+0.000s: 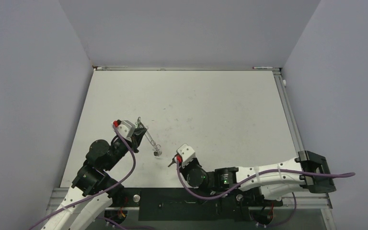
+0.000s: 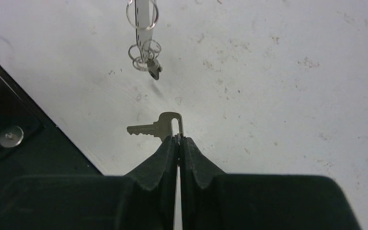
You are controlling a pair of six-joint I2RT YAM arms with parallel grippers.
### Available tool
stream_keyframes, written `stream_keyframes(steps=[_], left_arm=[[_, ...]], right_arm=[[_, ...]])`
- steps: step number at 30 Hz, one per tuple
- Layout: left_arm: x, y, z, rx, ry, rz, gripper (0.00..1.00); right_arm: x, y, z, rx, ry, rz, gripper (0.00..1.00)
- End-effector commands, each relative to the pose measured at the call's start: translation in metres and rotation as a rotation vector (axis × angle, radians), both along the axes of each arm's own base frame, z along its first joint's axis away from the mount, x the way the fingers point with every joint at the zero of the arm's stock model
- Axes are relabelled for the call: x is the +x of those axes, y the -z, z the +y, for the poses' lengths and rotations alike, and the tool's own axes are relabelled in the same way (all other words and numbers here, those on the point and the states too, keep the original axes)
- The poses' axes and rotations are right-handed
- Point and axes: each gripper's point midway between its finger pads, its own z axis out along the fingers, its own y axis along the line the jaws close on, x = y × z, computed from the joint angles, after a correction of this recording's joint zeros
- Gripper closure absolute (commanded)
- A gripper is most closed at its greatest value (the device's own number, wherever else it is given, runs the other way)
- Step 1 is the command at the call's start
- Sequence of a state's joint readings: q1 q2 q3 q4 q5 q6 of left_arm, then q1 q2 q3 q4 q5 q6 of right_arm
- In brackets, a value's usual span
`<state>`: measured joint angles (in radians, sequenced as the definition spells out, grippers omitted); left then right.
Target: Put the keys on the keyring
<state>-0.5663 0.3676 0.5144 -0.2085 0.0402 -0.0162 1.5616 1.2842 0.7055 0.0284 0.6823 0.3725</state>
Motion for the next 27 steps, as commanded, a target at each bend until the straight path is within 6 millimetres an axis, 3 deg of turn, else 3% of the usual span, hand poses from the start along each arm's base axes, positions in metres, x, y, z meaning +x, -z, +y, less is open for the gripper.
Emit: stream_keyframes(steps=[1,5,8,13,17,22,27], left_arm=[[-0.002,-0.024,-0.005,-0.036,0.032,-0.071,1.00],[-0.007,-0.026,-0.013,-0.042,0.086,-0.079,1.00],[-0.016,-0.028,-0.024,-0.052,0.170,-0.090,1.00],[-0.027,-0.032,-0.037,-0.075,0.263,-0.103,1.00],[-0.036,-0.033,-0.046,-0.086,0.335,-0.100,1.00],[-0.051,-0.035,-0.059,-0.106,0.443,-0.100,1.00],[-0.063,-0.034,-0.067,-0.109,0.515,-0.103,1.00]], right_arm=[[0.010,-0.041,0.003,0.132,-0.005,0.008,0.95],[0.011,-0.047,0.010,0.180,-0.125,0.089,0.95],[0.021,-0.043,-0.002,0.113,-0.150,0.083,0.95],[-0.007,-0.059,-0.010,0.084,-0.464,-0.022,0.95],[-0.020,-0.064,-0.019,0.036,-0.600,-0.087,0.95],[-0.032,-0.081,-0.009,0.056,-0.756,-0.107,0.95],[-0.033,-0.085,0.000,0.018,-0.849,-0.074,0.95]])
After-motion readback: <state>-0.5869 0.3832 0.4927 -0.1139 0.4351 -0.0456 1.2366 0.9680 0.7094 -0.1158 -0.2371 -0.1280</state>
